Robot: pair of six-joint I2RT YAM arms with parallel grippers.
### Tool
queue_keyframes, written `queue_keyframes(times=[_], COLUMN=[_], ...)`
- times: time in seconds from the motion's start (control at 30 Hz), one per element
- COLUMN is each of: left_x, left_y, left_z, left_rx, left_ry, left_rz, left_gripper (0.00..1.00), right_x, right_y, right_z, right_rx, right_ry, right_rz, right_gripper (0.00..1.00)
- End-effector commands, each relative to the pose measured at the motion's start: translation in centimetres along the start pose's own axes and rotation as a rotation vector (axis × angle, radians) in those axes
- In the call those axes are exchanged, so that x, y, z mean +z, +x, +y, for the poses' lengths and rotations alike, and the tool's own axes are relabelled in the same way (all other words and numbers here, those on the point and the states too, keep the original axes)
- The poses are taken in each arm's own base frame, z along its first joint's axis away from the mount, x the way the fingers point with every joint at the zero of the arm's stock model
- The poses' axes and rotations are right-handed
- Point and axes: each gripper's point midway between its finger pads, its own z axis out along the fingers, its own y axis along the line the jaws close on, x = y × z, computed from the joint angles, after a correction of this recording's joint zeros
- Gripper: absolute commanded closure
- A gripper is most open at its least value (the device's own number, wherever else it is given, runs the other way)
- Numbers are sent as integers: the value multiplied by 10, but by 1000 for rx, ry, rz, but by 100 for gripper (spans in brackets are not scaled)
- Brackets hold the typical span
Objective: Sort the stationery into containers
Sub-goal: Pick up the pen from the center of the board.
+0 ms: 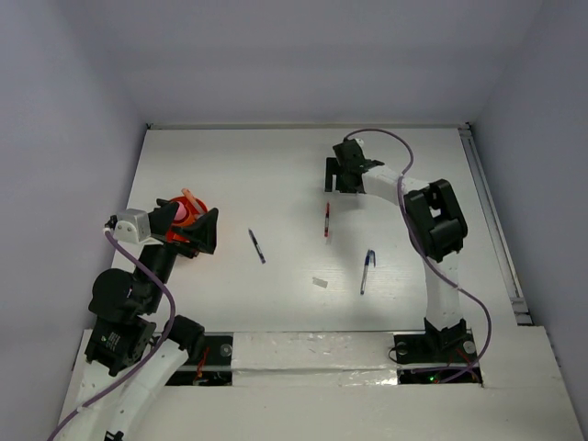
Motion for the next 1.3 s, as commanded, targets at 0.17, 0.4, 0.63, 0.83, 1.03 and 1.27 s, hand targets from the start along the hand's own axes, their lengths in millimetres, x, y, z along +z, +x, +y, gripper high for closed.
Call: queue_keyframes(times=[0.17, 0.4, 0.63, 0.83, 1.03, 1.27], left_x=[2, 5, 7, 13, 31, 41], left_y=[-9, -5, -4, 4, 33, 67], left_z=[-6, -9, -8, -7, -22, -51], left_rx=[6, 7, 6, 9, -59, -319], left_ry=[32, 52, 46, 41, 102, 238], left_rz=[-42, -24, -21, 9, 141, 187], left_gripper=[1, 1, 1, 1, 1, 1], right_x=[21, 21, 13, -7, -56, -128], right_y=[-10, -8, -5, -18, -43, -31], right_z=[-3, -9, -21, -28, -29, -19], right_rx=[8, 10, 24, 21, 20, 16], right_ry=[71, 98, 114, 105, 14, -149], right_rz=[10, 0, -20, -108, -244, -335], right_gripper=[30, 57, 75, 95, 100, 100])
